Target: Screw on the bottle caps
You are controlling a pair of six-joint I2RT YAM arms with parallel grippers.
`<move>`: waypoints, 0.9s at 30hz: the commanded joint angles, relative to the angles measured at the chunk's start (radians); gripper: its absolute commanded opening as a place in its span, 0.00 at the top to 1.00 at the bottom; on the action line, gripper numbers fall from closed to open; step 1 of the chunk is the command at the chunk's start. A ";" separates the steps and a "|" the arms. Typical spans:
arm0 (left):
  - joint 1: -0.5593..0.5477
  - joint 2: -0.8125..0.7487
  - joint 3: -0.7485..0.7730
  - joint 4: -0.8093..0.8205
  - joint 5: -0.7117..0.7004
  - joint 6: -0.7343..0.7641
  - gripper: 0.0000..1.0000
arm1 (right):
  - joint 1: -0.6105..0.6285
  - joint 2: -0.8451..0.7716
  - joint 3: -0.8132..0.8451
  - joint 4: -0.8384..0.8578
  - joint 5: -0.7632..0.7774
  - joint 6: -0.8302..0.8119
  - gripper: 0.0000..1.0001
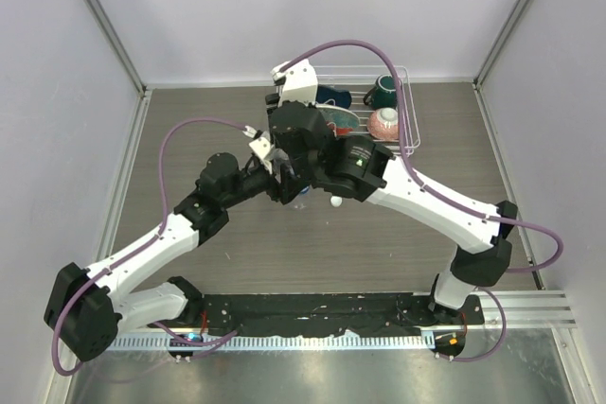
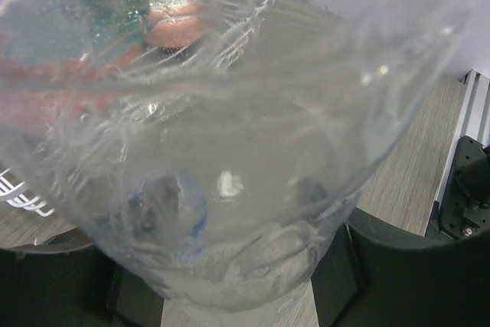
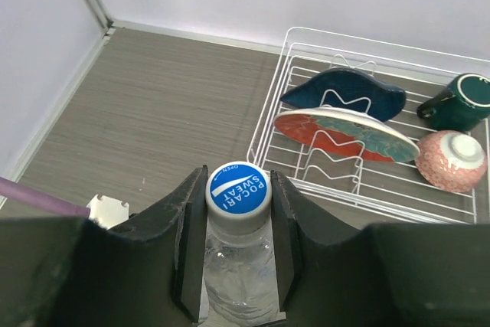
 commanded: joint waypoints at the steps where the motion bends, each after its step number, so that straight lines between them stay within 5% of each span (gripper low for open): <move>1: -0.015 -0.043 0.031 0.195 0.030 0.070 1.00 | 0.021 0.070 0.083 -0.108 0.086 0.038 0.79; 4: -0.014 -0.045 0.026 0.188 0.031 0.067 1.00 | 0.021 0.086 0.152 -0.120 0.010 0.015 0.54; 11: -0.003 -0.051 0.018 0.182 0.033 0.053 1.00 | -0.008 -0.026 0.211 -0.127 -0.290 -0.049 0.28; 20: 0.005 -0.065 -0.005 0.194 0.177 0.035 1.00 | -0.182 -0.227 0.148 -0.161 -0.763 -0.155 0.20; 23: 0.005 -0.063 -0.005 0.216 0.338 0.044 1.00 | -0.314 -0.272 0.076 -0.123 -1.119 -0.225 0.20; 24: 0.005 -0.063 0.002 0.213 0.411 0.042 1.00 | -0.371 -0.281 0.040 -0.106 -1.343 -0.254 0.20; 27: 0.005 -0.057 0.021 0.196 0.515 0.015 1.00 | -0.405 -0.309 -0.016 -0.086 -1.594 -0.376 0.20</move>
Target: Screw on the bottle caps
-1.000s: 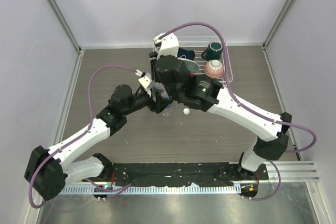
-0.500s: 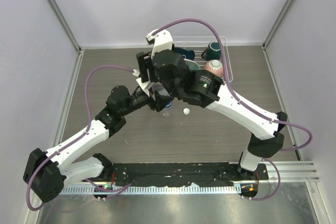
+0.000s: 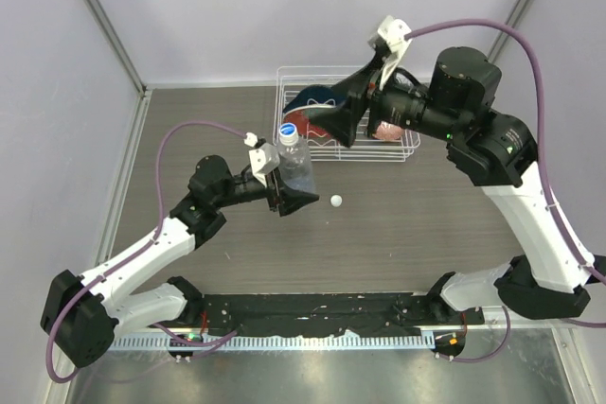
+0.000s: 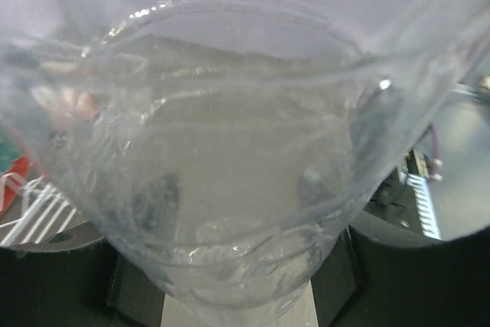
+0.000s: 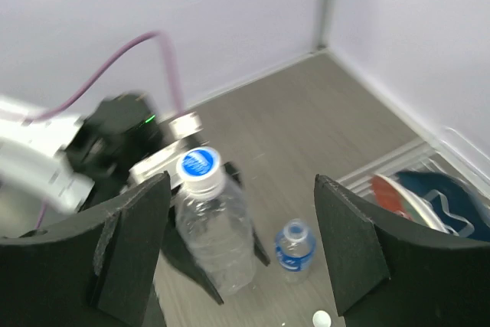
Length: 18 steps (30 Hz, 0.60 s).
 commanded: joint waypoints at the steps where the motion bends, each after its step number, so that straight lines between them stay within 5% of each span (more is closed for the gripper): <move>1: 0.005 -0.015 0.029 0.055 0.242 -0.027 1.00 | -0.056 -0.001 -0.078 0.042 -0.596 -0.178 0.20; 7: 0.003 -0.005 0.051 0.028 0.331 -0.049 1.00 | -0.119 0.021 -0.076 0.127 -0.865 -0.176 0.21; 18: 0.002 0.011 0.089 -0.001 0.388 -0.038 1.00 | -0.128 0.096 -0.130 0.349 -1.005 -0.051 0.27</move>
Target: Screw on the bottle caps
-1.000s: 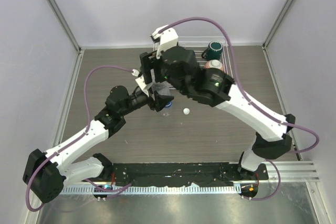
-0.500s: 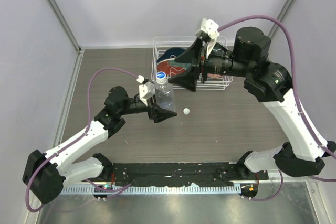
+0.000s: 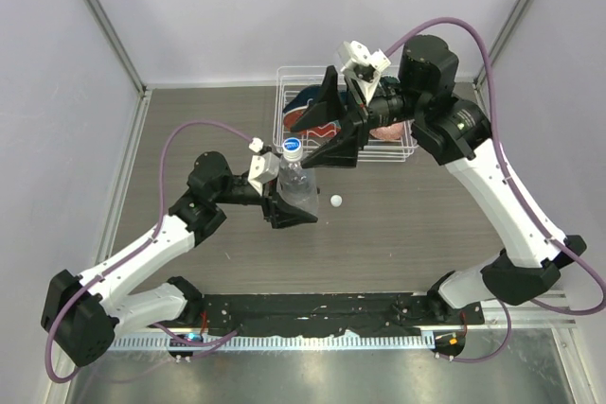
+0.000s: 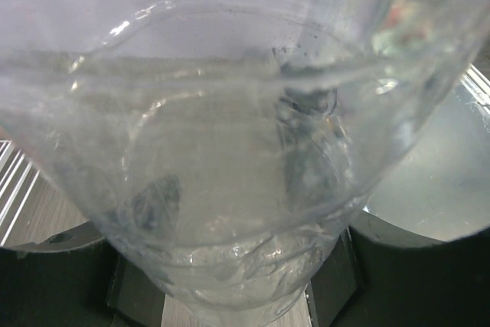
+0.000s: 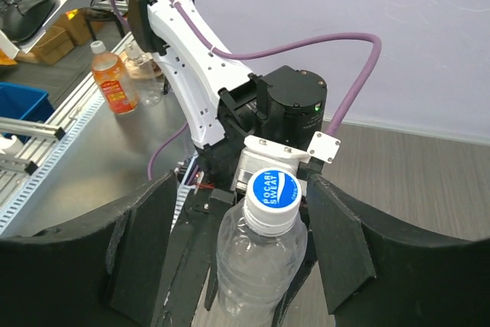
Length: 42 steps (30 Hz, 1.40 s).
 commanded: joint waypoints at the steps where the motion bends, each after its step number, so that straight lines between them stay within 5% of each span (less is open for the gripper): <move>1: 0.002 0.006 0.049 0.011 0.050 -0.003 1.00 | -0.005 0.020 -0.034 0.179 -0.099 0.114 0.28; 12: -0.007 0.016 0.064 -0.008 0.055 0.016 1.00 | -0.005 0.049 -0.100 0.355 -0.132 0.244 0.36; 20: -0.007 0.013 0.064 -0.006 0.022 0.015 1.00 | -0.005 0.049 -0.137 0.372 -0.148 0.266 0.66; 28: 0.008 0.011 0.078 -0.008 -0.018 0.012 1.00 | -0.016 0.029 -0.197 0.371 -0.117 0.266 0.79; 31: 0.015 0.011 0.080 -0.005 -0.048 0.013 1.00 | -0.024 0.024 -0.198 0.345 -0.079 0.254 0.92; 33: 0.019 0.013 0.083 -0.003 -0.091 0.012 1.00 | -0.024 0.023 -0.186 0.248 -0.009 0.205 0.99; 42: 0.022 0.011 0.063 0.052 -0.248 0.033 1.00 | 0.079 0.000 -0.148 0.004 0.494 0.076 0.99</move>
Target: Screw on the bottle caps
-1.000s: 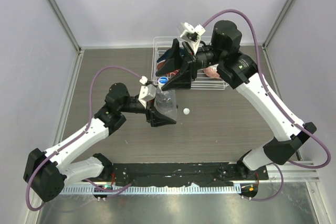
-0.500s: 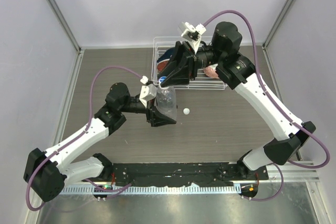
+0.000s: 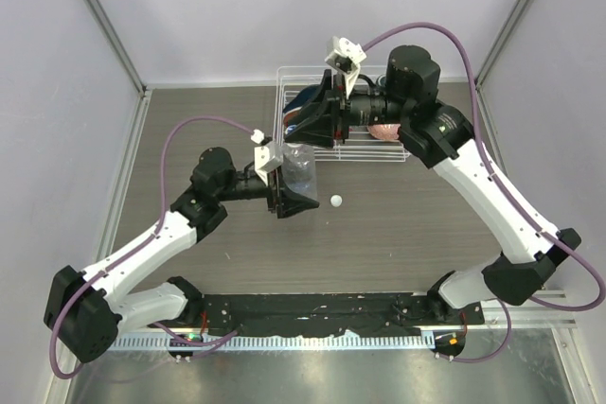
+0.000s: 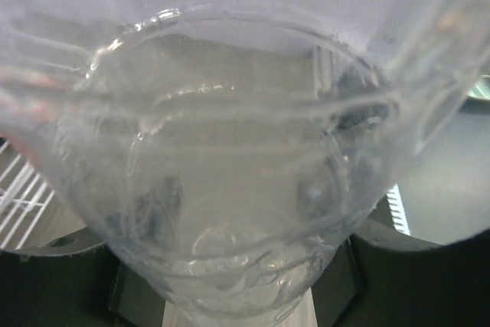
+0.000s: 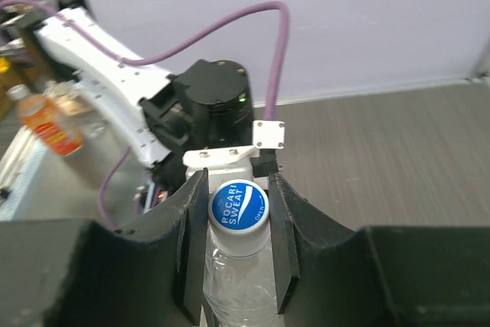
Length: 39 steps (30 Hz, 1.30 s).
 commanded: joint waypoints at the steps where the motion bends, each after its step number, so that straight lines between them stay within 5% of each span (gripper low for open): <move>1: 0.006 -0.019 0.040 0.130 -0.121 0.017 1.00 | 0.121 -0.009 0.011 -0.178 0.454 -0.056 0.99; 8: 0.006 -0.034 0.021 0.140 -0.163 0.020 1.00 | 0.297 0.026 0.017 -0.214 1.034 0.018 0.99; 21: 0.008 -0.047 -0.013 0.135 -0.261 0.039 1.00 | 0.527 0.184 0.172 -0.362 1.863 0.205 0.99; 27: 0.009 -0.050 -0.022 0.127 -0.276 0.050 1.00 | 0.580 0.279 0.294 -0.422 2.001 0.214 0.99; 31: 0.009 -0.054 -0.028 0.124 -0.280 0.054 1.00 | 0.586 0.303 0.356 -0.418 1.930 0.199 0.96; 35: 0.016 -0.057 -0.042 0.120 -0.278 0.063 1.00 | 0.586 0.287 0.416 -0.390 1.807 0.145 0.58; 39: 0.022 -0.067 -0.056 0.107 -0.257 0.074 1.00 | 0.531 0.210 0.465 -0.375 1.599 0.105 0.42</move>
